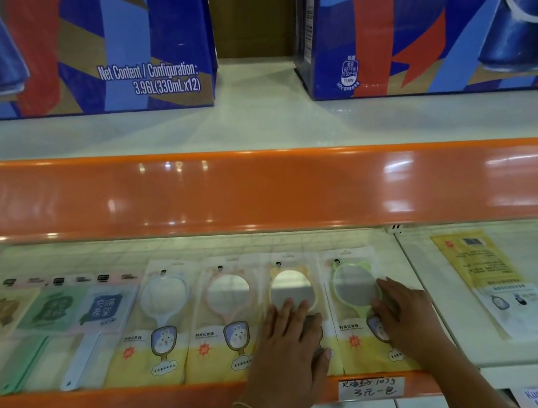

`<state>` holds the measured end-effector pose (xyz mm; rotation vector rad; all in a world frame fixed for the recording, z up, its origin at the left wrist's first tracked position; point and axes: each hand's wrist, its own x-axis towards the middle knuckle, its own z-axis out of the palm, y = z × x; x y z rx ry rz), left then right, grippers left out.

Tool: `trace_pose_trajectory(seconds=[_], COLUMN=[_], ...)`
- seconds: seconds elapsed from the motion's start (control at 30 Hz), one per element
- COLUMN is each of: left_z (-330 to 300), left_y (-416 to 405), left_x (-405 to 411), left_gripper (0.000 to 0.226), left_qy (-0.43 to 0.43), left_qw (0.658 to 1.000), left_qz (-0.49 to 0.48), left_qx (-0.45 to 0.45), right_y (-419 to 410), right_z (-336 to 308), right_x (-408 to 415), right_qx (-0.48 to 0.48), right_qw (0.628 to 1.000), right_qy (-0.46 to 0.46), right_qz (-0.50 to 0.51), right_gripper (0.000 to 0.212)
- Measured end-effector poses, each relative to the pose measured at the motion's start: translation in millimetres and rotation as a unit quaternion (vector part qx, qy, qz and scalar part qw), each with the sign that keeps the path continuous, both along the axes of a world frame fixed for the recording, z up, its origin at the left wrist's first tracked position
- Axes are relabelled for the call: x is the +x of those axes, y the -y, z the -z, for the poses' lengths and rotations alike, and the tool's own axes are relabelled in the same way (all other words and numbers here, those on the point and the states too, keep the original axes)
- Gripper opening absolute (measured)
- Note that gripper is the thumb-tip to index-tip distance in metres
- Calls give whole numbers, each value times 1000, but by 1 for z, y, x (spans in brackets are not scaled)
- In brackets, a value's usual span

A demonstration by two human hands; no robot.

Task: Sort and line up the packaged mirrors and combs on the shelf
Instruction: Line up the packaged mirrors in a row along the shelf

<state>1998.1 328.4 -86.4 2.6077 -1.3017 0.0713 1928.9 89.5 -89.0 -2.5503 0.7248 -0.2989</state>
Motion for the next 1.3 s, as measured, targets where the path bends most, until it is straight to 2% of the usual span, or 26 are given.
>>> trace_pose_trajectory(seconds=[0.13, 0.33, 0.43, 0.5, 0.73, 1.0, 1.17, 1.3], left_z=[-1, 0, 1, 1, 1, 3, 3, 3], left_y=[0, 0, 0, 0, 1, 0, -1, -2], left_x=[-1, -1, -1, -1, -2, 0, 2, 3], left_gripper=[59, 60, 61, 59, 55, 51, 51, 51], left_qy=[-5, -4, 3, 6, 21, 22, 28, 29], left_qw=[1000, 999, 1000, 999, 999, 999, 999, 999], left_qz=[-10, -32, -31, -31, -38, -42, -39, -39], left_qx=[1, -7, 1, -2, -1, -10, -10, -8], right_y=[-1, -27, -41, -42, -47, -54, -56, -58], right_z=[-12, -29, -20, -12, -10, -11, -12, -13], right_x=[-1, 6, 5, 4, 6, 10, 10, 10], right_qx=[7, -61, -77, -90, -82, -72, -62, -62], right_qw=[1000, 988, 985, 983, 983, 984, 985, 985], right_qy=[-22, -139, -153, -160, -160, -159, -160, -161], right_qz=[-7, -5, -33, -28, -22, -20, -21, -21], right_gripper=[52, 70, 80, 92, 115, 115, 99, 99])
